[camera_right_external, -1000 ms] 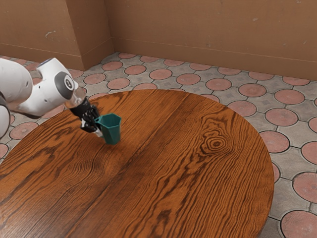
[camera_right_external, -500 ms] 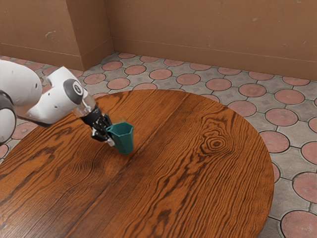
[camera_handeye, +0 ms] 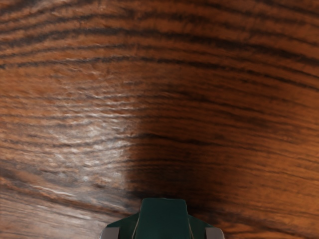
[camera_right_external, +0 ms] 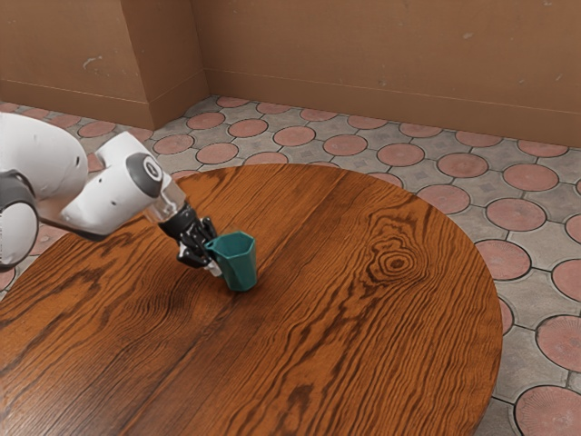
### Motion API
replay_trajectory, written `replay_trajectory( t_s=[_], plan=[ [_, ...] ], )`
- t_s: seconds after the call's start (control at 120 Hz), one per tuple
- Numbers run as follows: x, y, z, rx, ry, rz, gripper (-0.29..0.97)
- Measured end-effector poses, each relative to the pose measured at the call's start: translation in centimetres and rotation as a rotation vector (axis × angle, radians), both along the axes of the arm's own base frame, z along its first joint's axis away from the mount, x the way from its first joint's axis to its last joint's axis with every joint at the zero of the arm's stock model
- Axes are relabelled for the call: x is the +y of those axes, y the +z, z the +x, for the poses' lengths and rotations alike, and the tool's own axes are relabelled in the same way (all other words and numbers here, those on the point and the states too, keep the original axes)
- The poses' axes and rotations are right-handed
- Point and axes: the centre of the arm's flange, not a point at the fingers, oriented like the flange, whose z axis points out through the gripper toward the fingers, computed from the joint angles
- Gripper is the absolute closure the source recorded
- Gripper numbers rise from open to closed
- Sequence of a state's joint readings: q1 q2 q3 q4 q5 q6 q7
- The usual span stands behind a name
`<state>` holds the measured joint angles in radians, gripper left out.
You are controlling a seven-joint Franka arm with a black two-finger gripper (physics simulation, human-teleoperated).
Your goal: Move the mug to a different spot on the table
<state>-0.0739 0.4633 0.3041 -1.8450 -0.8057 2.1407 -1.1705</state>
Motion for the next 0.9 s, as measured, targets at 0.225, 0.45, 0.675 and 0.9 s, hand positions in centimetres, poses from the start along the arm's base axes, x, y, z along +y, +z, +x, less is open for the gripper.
replay_trajectory(
  t_s=[0.225, 0.45, 0.675, 0.9],
  plan=[
    [-0.4, -0.3, -0.2, -0.004, -0.018, -0.006, 0.6],
    [-0.7, 0.1, -2.0, -0.002, -0.02, -0.026, 0.59],
    [0.0, -0.6, -3.1, 0.006, -0.013, -0.039, 0.6],
    [0.1, -1.2, -3.4, 0.01, -0.022, -0.038, 0.59]
  ],
)
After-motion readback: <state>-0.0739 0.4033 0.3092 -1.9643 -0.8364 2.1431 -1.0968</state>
